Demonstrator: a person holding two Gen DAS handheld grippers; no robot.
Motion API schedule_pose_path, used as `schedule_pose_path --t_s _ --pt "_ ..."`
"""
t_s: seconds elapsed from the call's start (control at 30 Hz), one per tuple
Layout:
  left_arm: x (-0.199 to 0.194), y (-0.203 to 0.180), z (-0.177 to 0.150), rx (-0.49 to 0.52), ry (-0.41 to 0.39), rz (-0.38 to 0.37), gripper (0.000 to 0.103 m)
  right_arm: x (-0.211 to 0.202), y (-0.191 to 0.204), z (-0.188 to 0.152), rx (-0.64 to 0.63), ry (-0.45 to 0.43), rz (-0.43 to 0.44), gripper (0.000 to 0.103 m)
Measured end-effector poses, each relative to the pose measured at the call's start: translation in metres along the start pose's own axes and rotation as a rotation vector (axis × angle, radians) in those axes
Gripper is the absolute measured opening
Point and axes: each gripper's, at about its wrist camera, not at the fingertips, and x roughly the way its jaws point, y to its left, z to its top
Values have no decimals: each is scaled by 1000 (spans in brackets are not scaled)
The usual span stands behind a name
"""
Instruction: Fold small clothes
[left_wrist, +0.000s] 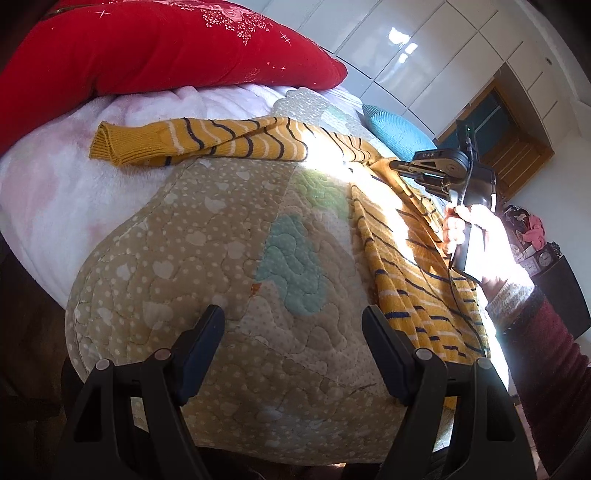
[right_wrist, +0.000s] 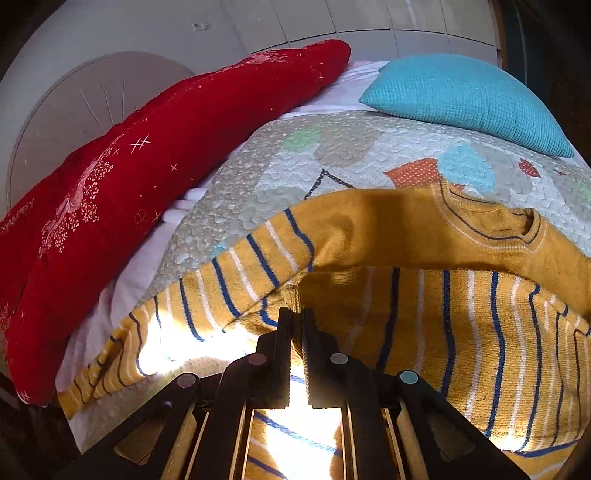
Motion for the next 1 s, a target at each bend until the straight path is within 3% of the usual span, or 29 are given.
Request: schedule_pose_path --t_s 0.13,0.27,0.33,0.4,0.53,0.73,0.8,0.93,1.0 --pt "0 -1 -1 3 8 6 76 26 22 -14 -17 49 16 7" --pt "-2 -3 -2 13 15 19 76 35 20 -25 -16 100 29 13" --pt "-3 -5 -1 17 16 24 76 17 13 -30 -11 97 81 27" --pt "-4 -8 -1 23 14 19 76 -11 1 -39 -2 84 116 35" --pt "0 -23 -3 49 31 -7 76 -70 -42 -79 11 97 136 51" --pt "20 -56 -8 89 100 -94 76 -146 -152 -173 121 129 -68 52" --pt "31 -67 -9 103 133 -113 76 -178 -191 -204 233 95 -52 54" --pt "56 -91 -9 145 180 -128 76 -234 -236 -251 355 23 -144 57" --pt "65 -102 -9 166 186 -137 76 -252 -247 -273 394 0 -106 57"
